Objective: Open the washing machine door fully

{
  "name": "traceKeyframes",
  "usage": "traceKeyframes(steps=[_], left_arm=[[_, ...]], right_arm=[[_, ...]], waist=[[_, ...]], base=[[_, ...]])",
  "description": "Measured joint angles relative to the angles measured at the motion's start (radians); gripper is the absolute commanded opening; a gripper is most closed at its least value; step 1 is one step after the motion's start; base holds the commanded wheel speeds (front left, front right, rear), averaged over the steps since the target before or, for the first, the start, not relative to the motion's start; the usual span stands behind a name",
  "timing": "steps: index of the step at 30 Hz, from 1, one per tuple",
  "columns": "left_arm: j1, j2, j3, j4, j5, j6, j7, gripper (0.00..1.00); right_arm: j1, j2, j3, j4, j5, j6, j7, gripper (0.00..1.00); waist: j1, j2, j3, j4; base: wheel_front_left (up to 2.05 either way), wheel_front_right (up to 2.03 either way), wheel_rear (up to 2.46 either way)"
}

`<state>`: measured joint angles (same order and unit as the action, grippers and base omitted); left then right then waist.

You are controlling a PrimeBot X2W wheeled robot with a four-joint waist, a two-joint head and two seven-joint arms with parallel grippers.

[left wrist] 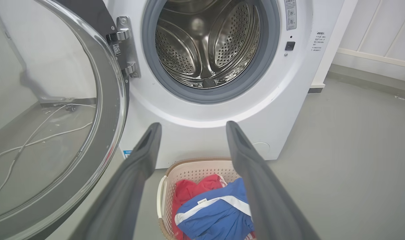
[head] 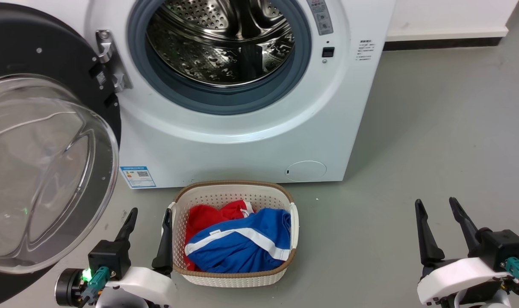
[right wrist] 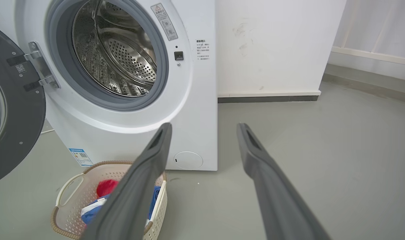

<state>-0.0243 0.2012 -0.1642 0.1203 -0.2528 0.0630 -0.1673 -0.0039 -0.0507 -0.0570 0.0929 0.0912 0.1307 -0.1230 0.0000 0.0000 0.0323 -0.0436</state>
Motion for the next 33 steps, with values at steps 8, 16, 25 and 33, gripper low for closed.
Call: traceKeyframes(steps=[8,16,25,33], left_arm=[[-0.001,0.005,0.009,-0.002,0.002,0.023,-0.004,1.0],[-0.001,0.013,0.013,-0.007,-0.005,0.031,-0.008,1.0],[-0.001,0.014,0.008,-0.007,-0.016,0.033,-0.011,1.0],[0.0,0.018,0.007,-0.007,-0.028,0.033,-0.011,1.0]], right_arm=[[0.005,0.0,0.022,-0.038,-0.006,0.0,-0.005,1.0],[0.028,0.0,0.029,-0.078,-0.002,0.0,0.0,1.0],[0.044,0.0,0.027,-0.084,0.003,0.0,0.006,1.0],[0.05,0.0,0.025,-0.077,0.009,0.0,0.006,1.0]], waist=[[0.0,0.0,-0.002,-0.016],[0.0,0.0,-0.008,-0.011],[0.0,0.0,-0.022,-0.011],[0.0,0.0,-0.029,-0.006]], base=[[0.0,0.0,0.0],[0.0,0.0,0.0],[0.0,0.0,0.0],[0.0,0.0,0.0]])
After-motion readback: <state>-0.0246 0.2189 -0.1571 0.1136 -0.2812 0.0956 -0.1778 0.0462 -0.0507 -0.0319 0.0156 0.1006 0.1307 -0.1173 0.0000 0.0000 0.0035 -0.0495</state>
